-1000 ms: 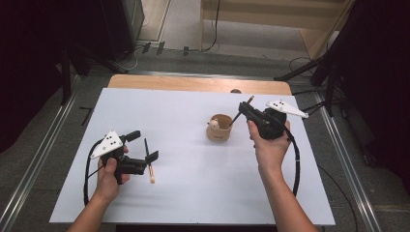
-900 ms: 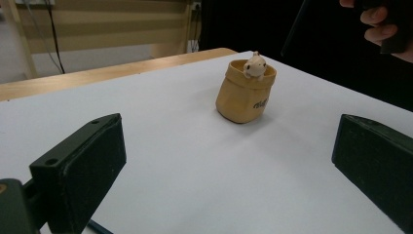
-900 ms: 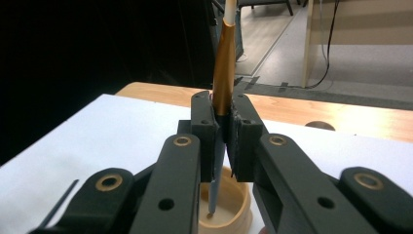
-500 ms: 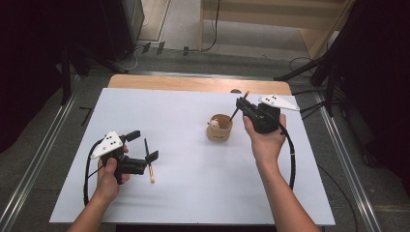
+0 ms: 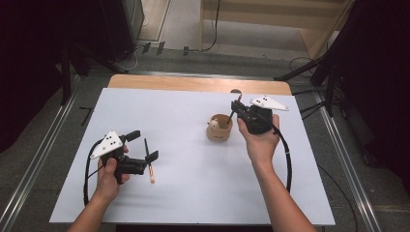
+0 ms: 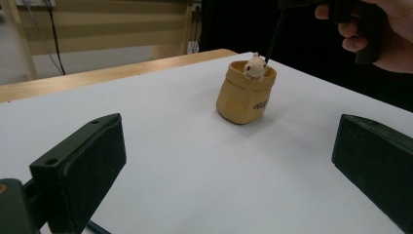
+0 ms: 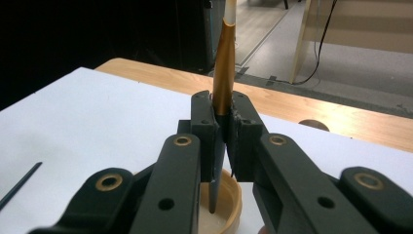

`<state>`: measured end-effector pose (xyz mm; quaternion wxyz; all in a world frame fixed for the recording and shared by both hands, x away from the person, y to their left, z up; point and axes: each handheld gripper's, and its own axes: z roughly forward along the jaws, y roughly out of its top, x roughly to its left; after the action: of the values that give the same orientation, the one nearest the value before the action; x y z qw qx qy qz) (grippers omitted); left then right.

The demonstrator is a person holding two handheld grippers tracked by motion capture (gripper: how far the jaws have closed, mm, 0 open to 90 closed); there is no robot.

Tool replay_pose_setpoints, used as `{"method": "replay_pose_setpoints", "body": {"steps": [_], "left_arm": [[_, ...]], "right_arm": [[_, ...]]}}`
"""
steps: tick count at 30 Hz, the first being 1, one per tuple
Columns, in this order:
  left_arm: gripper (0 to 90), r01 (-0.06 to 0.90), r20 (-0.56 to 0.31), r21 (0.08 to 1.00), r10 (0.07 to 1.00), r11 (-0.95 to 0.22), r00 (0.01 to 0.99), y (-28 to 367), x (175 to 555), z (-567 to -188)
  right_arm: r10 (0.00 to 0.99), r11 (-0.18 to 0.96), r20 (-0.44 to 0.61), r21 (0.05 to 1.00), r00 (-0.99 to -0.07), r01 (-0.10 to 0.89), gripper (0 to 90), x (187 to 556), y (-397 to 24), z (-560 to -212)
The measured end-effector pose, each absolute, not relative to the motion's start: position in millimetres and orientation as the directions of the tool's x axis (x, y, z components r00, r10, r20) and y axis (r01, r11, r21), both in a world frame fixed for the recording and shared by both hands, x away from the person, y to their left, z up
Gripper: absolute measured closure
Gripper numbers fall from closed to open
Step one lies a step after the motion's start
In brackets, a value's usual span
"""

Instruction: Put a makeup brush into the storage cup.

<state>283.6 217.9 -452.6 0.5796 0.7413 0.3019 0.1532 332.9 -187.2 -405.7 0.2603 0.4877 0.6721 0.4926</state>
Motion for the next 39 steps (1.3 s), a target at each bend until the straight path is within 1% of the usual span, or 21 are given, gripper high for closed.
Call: {"method": "replay_pose_setpoints", "body": {"steps": [26, 35, 36, 37, 39], "left_arm": [[0.1, 0.278, -0.141, 0.952, 0.626, -0.126, 0.767, 219.6, 284.6, -452.7], [0.1, 0.279, -0.141, 0.952, 0.625, -0.128, 0.768, 219.5, 285.3, -453.3], [0.1, 0.279, -0.141, 0.952, 0.625, -0.128, 0.768, 219.4, 285.3, -453.2], [0.1, 0.278, -0.141, 0.952, 0.624, -0.128, 0.768, 219.2, 285.3, -453.3], [0.1, 0.279, -0.14, 0.952, 0.624, -0.129, 0.769, 219.0, 285.1, -453.3]], "right_arm": [[0.909, 0.097, 0.117, 0.874, -0.399, 0.476, 84.2, 344.5, -174.4, -438.8], [0.911, 0.085, 0.137, 0.86, -0.388, 0.503, 84.1, 346.3, -176.0, -448.6], [0.91, 0.078, 0.147, 0.858, -0.388, 0.508, 83.2, 346.2, -176.4, -448.6], [0.907, 0.069, 0.158, 0.858, -0.39, 0.509, 78.9, 346.0, -177.2, -447.9], [0.905, 0.049, 0.173, 0.865, -0.388, 0.5, 61.9, 345.1, -178.1, -445.5]]}}
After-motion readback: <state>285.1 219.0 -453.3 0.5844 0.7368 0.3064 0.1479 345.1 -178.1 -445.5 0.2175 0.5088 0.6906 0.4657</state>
